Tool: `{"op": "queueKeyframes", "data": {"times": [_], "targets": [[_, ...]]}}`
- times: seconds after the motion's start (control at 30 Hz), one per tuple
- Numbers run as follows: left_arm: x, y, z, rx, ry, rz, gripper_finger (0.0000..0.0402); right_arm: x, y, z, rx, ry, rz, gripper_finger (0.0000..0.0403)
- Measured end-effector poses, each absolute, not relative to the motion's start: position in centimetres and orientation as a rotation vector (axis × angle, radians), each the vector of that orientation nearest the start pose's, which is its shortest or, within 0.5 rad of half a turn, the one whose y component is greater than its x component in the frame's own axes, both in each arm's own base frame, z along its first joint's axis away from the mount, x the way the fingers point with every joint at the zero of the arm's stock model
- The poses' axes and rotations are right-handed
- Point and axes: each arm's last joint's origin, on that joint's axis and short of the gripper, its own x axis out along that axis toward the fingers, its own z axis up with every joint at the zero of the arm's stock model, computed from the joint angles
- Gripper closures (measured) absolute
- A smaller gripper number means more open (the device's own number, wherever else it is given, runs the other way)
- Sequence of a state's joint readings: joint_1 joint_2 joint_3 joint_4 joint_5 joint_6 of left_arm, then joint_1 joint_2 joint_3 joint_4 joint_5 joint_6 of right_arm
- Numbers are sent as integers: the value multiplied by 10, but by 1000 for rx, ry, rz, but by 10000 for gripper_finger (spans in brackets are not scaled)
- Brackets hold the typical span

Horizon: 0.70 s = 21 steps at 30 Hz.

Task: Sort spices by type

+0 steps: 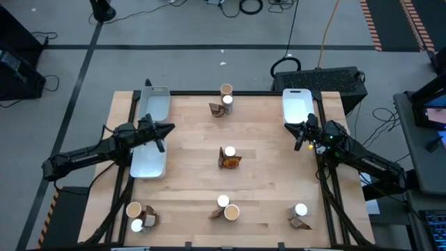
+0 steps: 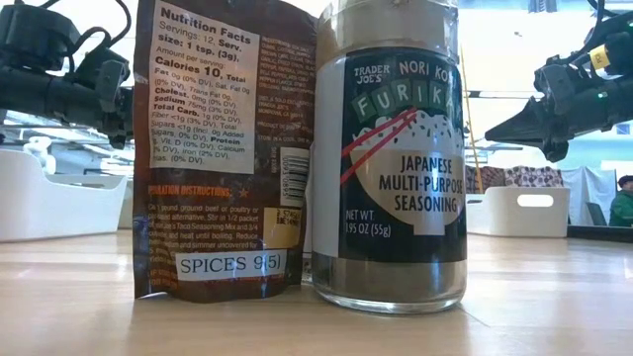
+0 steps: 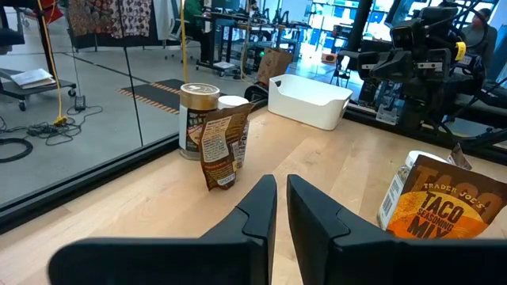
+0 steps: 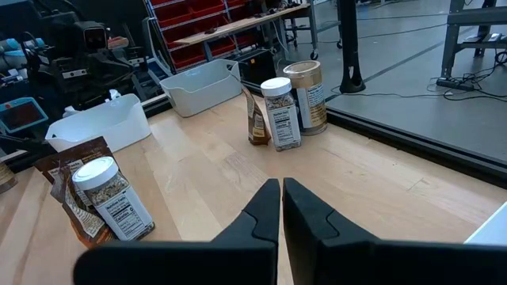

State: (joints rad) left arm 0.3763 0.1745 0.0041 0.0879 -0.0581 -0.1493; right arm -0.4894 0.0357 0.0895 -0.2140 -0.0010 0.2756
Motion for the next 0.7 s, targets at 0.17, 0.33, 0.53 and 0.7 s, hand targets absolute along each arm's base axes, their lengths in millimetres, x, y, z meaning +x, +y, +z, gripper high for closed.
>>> {"op": "queueKeyframes", "data": {"times": [0.17,0.33,0.53,0.7], "targets": [[100,41,159,-160,50,440,363,82,-44,171,309,89,-506,403],[100,41,159,-160,49,440,363,82,-44,171,309,88,-506,403],[100,41,159,-160,49,440,363,83,-44,174,300,53,-502,403],[100,41,159,-160,50,440,363,83,-44,184,276,-47,-488,403]]}}
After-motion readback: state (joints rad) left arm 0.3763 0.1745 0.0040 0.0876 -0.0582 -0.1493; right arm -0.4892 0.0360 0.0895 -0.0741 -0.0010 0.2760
